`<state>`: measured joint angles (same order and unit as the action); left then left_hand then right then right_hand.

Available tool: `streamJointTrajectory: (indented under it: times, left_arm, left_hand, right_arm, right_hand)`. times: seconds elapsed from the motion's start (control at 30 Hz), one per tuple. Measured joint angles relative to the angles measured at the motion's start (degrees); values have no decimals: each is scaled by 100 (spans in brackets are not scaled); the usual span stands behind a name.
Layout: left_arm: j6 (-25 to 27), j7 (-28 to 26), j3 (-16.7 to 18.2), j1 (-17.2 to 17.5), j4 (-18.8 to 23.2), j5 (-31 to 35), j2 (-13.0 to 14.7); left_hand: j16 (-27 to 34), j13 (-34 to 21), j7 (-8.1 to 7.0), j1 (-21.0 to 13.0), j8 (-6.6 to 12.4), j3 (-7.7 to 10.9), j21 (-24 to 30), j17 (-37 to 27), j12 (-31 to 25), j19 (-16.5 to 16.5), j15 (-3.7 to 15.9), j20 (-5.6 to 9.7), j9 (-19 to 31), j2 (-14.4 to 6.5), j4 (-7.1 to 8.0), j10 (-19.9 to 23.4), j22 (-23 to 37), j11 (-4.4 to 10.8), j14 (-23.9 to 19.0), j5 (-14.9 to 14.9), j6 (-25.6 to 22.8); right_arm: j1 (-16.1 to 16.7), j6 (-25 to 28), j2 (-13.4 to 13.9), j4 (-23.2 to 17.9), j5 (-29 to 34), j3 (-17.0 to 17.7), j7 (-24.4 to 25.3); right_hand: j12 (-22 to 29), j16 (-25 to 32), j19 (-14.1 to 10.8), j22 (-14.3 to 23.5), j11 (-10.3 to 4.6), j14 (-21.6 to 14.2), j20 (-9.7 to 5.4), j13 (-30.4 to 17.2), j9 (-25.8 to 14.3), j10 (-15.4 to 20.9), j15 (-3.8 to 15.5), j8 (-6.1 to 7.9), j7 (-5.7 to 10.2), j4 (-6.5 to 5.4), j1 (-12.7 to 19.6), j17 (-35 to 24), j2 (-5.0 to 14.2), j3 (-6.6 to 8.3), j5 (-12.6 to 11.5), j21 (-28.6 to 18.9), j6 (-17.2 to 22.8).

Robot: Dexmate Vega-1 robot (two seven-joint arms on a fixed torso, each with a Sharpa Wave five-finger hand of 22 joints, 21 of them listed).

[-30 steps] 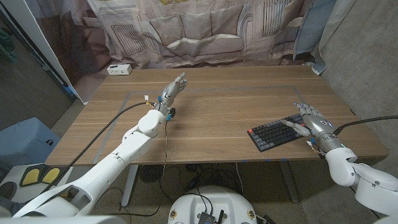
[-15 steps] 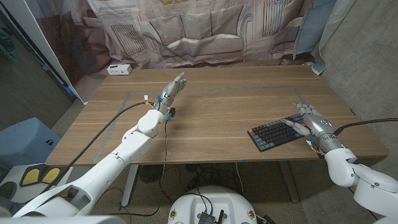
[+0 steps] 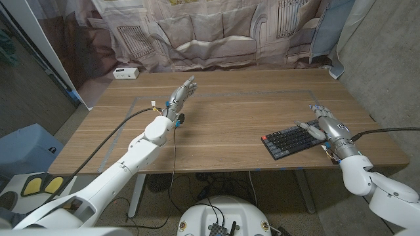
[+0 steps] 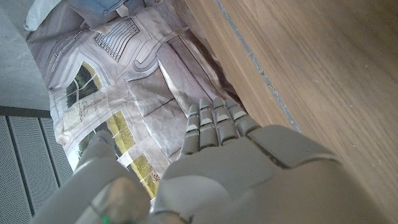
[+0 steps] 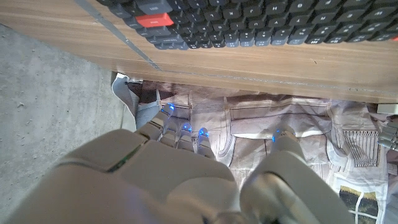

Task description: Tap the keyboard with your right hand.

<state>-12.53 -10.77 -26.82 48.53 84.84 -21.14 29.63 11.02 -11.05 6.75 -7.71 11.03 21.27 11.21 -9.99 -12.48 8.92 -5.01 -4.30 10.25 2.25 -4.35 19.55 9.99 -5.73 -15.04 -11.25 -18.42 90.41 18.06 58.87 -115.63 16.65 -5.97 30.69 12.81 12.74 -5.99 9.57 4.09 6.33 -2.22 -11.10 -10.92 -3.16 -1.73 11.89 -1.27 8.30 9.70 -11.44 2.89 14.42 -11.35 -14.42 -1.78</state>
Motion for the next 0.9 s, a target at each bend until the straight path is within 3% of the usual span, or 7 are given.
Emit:
streamJointTrajectory:
  times: [0.57, 0.9]
  left_arm:
    - [-130, 0, 88, 75, 20, -34, 39]
    - [-199, 31, 127, 90, 15, -66, 49]
  left_hand:
    - [0, 0, -21, 0, 0, 0, 0, 0, -1, 0, 0, 0, 0, 0, 0, 0, 0, 0, 0, 0, -21]
    - [0, 0, -21, 0, 0, 0, 0, 0, -4, 0, 0, 0, 0, 0, 0, 0, 0, 0, 0, 0, -21]
  right_arm:
    - [-412, -587, -372, 252, -164, -150, 48]
    - [-644, -877, -525, 359, -294, -250, 9]
  right_hand:
    - [34, 22, -448, 1, 51, -284, -4, 17, -1, 257, 16, 11, -187, 39, 179, 27, 14, 39, -34, -22, 209]
    - [34, 22, -545, 1, 62, -361, 9, 17, -1, 328, 12, 45, -138, 55, 210, 26, -17, 55, -34, -22, 388]
